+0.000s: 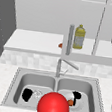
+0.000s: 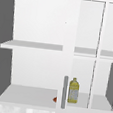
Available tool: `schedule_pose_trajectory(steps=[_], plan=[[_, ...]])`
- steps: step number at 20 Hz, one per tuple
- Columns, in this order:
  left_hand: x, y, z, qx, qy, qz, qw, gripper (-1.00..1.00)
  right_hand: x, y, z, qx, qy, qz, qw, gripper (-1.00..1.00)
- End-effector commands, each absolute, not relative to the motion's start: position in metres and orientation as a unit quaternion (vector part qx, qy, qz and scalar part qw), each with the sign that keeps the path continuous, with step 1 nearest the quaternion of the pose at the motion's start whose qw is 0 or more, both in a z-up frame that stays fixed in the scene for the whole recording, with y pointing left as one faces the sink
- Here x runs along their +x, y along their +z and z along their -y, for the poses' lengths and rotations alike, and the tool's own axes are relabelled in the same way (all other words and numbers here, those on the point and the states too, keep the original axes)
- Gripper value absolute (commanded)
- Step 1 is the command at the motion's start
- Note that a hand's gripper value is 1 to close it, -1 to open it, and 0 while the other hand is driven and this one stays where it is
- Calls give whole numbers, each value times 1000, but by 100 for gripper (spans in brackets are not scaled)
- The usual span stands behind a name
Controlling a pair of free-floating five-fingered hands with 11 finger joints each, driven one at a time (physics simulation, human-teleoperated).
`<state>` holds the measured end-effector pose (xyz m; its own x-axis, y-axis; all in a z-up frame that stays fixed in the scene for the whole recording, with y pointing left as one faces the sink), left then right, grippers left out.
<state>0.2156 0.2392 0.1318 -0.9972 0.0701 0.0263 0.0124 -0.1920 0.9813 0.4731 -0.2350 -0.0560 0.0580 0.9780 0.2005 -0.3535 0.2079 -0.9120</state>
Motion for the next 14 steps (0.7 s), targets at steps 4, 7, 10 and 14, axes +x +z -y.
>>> schedule_pose_trajectory(steps=[4,7,10,14], plan=[[216,132,-239,32,771,-635,19,0,447,-29,254,-358,523,459,623,-100],[216,132,-239,32,771,-635,19,0,429,-14,259,-365,525,461,616,-100],[216,132,-239,32,771,-635,19,0,411,3,264,-364,525,460,616,-100],[216,132,-239,32,771,-635,19,0,390,26,271,-364,524,457,620,-100]])
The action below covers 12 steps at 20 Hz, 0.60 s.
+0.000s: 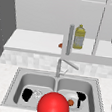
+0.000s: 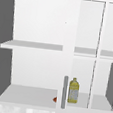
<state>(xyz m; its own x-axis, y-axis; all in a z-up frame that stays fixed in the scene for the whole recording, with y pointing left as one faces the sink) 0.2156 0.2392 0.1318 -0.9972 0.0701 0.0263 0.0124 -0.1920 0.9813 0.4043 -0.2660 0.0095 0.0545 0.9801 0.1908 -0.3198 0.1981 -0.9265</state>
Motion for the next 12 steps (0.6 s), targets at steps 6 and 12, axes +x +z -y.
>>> schedule_pose_trajectory(steps=[6,12], plan=[[216,132,-239,32,771,-635,19,0,370,61,281,-363,523,453,624,-100],[216,132,-239,32,771,-635,19,0,349,95,292,-364,522,452,626,-100]])
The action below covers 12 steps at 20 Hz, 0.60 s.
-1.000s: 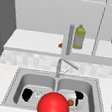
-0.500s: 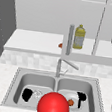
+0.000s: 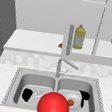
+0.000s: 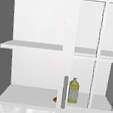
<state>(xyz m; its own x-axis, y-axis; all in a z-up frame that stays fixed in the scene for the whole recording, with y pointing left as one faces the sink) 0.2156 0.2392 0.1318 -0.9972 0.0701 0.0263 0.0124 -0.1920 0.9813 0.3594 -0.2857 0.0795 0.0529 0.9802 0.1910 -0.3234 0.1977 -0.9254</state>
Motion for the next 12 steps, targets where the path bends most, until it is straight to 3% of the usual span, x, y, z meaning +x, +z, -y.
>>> schedule_pose_trajectory(steps=[1,12], plan=[[216,132,-239,32,771,-635,19,0,344,99,293,-364,522,451,625,-100],[216,132,-239,32,771,-635,19,0,285,144,310,-367,528,451,619,-100]])
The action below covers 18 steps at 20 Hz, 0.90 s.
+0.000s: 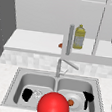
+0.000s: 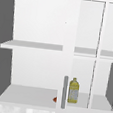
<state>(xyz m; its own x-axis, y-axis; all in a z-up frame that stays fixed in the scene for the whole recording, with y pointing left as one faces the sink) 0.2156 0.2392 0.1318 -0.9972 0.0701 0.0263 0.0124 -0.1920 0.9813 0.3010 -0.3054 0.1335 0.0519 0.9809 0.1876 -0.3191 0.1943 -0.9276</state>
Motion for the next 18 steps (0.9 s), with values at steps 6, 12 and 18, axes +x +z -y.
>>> schedule_pose_trajectory(steps=[6,12,18], plan=[[216,132,-239,32,771,-635,19,0,261,174,311,-371,534,444,616,-100],[216,132,-239,32,771,-635,19,0,237,205,313,-373,537,442,615,-100],[216,132,-239,32,771,-635,19,0,207,233,317,-373,536,442,615,-100]])
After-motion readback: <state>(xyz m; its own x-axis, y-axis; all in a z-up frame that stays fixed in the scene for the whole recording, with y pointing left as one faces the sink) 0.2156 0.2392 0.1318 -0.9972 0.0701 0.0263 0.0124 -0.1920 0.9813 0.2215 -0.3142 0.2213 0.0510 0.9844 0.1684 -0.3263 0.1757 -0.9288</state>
